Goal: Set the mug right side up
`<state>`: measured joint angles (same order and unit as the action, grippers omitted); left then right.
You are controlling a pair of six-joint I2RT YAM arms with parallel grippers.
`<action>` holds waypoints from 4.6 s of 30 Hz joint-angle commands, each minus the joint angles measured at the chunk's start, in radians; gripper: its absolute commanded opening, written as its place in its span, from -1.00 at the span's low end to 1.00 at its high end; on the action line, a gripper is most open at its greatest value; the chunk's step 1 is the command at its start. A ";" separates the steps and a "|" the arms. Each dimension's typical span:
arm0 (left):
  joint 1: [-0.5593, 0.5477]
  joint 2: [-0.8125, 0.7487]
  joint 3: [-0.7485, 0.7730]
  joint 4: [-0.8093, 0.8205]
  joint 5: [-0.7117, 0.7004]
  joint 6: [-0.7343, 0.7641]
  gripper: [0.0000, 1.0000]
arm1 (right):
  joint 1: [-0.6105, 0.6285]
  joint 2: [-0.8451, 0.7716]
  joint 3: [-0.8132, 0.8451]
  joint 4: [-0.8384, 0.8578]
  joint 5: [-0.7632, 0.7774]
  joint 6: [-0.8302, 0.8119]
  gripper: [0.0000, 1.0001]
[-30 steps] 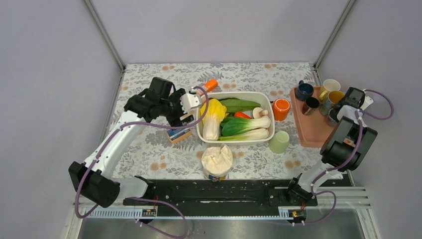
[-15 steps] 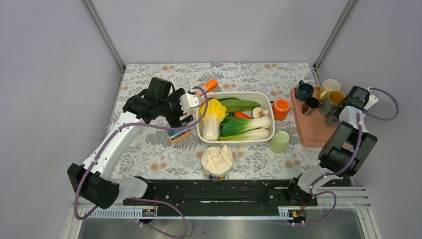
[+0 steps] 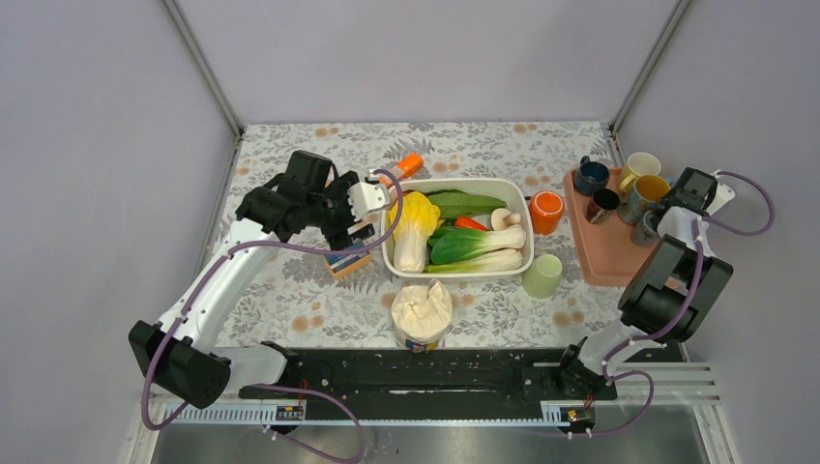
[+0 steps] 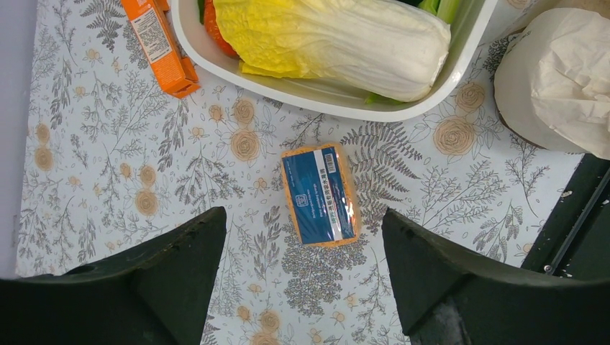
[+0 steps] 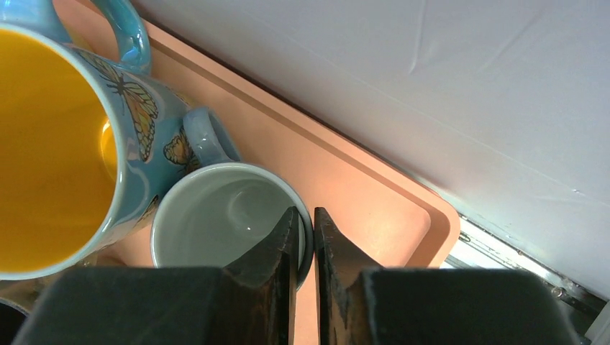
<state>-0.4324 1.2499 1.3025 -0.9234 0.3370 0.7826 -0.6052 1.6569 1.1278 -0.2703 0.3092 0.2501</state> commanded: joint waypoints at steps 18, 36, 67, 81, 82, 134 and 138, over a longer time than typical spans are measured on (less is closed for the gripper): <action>0.006 -0.023 0.016 0.012 0.027 0.020 0.65 | -0.061 -0.009 -0.012 0.023 0.087 0.004 -0.21; 0.006 -0.029 -0.008 0.025 0.059 0.002 0.66 | -0.059 -0.389 -0.065 0.048 0.051 0.029 0.58; 0.025 0.007 -0.065 0.058 0.103 -0.018 0.66 | 0.691 0.256 0.695 -0.694 -0.243 -0.826 0.42; 0.039 0.011 -0.082 0.059 0.091 -0.011 0.66 | 0.692 0.514 0.899 -0.817 -0.304 -0.879 0.33; 0.041 0.010 -0.084 0.058 0.091 -0.009 0.66 | 0.693 0.518 0.907 -0.827 -0.328 -0.879 0.33; 0.059 0.005 -0.081 0.051 0.100 -0.015 0.66 | 0.689 0.550 0.974 -0.884 -0.252 -0.796 -1.00; 0.063 0.002 -0.074 0.052 0.114 -0.030 0.66 | 0.683 0.390 0.893 -0.750 -0.117 -0.730 -1.00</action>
<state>-0.3782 1.2659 1.2163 -0.8913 0.4118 0.7704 0.0792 2.2936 2.0537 -1.1572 0.0475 -0.5510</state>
